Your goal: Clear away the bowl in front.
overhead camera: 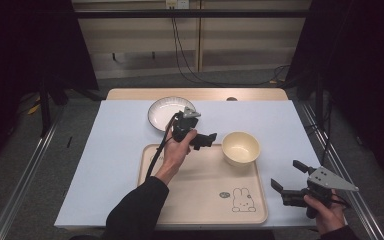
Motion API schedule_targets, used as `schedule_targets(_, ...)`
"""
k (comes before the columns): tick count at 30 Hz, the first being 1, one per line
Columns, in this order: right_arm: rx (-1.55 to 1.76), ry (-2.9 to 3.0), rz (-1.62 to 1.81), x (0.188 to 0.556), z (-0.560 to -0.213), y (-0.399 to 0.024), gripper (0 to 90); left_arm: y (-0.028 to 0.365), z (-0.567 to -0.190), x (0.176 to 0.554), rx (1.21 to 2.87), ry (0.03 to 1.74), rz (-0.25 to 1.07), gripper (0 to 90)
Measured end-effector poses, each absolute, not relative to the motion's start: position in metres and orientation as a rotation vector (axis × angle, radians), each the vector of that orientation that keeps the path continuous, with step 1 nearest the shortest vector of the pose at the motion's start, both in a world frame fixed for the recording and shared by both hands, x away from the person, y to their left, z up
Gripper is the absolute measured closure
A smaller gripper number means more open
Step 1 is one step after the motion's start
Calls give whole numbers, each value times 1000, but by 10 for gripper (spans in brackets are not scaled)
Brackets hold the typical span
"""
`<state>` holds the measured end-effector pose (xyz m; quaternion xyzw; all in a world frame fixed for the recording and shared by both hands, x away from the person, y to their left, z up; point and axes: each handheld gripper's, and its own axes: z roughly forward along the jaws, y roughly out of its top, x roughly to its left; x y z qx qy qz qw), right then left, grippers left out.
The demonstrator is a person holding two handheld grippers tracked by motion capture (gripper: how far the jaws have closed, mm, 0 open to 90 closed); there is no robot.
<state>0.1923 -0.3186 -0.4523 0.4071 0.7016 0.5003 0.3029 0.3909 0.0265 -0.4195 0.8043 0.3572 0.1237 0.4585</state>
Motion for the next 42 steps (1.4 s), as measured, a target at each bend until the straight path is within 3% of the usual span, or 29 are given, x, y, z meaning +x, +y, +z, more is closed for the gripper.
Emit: schedule_targets(42,1076,1857,1317,193,-453,-318,10,138,-412,345,1832,1022,547,22)
